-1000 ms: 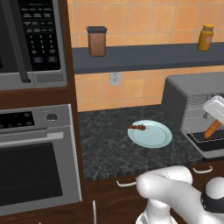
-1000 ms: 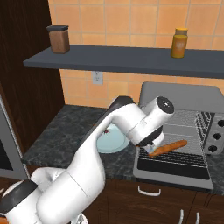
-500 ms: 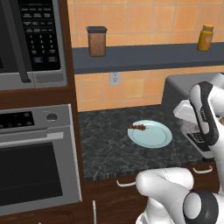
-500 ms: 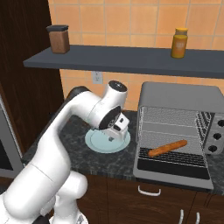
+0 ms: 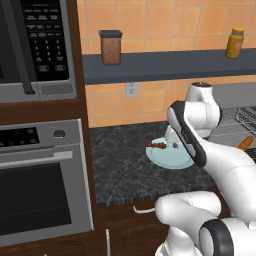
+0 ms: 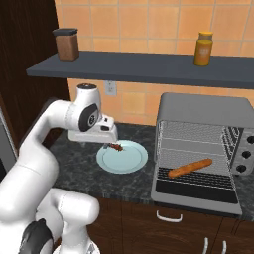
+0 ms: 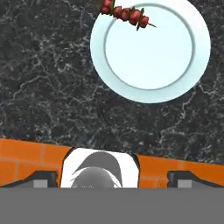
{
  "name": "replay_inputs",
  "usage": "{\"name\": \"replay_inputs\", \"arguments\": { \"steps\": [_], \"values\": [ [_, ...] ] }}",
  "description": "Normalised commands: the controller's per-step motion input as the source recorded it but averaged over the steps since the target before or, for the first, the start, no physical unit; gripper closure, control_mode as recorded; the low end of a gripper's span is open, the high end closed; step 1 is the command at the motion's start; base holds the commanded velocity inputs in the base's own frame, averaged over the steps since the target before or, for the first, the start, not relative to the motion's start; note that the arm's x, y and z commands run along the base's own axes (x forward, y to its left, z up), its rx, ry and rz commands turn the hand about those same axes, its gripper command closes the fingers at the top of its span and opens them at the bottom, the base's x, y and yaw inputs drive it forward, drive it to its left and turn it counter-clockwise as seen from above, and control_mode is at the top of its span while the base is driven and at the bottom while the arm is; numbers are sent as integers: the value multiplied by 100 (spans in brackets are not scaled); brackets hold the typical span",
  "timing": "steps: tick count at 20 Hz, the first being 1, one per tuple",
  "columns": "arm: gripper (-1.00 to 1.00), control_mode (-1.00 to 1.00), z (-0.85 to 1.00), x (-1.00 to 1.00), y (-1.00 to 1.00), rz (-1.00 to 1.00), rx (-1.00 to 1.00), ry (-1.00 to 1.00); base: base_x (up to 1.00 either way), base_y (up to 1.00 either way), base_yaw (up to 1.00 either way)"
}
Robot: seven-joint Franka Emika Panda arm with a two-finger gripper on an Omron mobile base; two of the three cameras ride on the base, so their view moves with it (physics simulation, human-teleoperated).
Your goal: Pick up the kebab skewer and baguette bread, and place them inside the toaster oven. Close the toaster oven door and start by setting the timer.
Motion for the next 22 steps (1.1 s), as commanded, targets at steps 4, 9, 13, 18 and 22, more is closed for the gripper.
{"name": "replay_inputs", "arguments": {
  "steps": [4, 9, 13, 18, 22],
  "values": [
    [-100, -100, -52, 81, -10, 28, -28, 2, 0, 0, 0],
    [-100, -100, -59, 82, -3, 27, -23, 8, 0, 0, 0],
    [-100, -100, -46, 86, 0, 18, -4, 10, 0, 0, 0],
    [-100, -100, -29, 87, 0, 6, 0, 9, 0, 0, 0],
    [-100, -100, -25, 88, -3, 0, 0, 16, 0, 0, 0]
  ]
}}
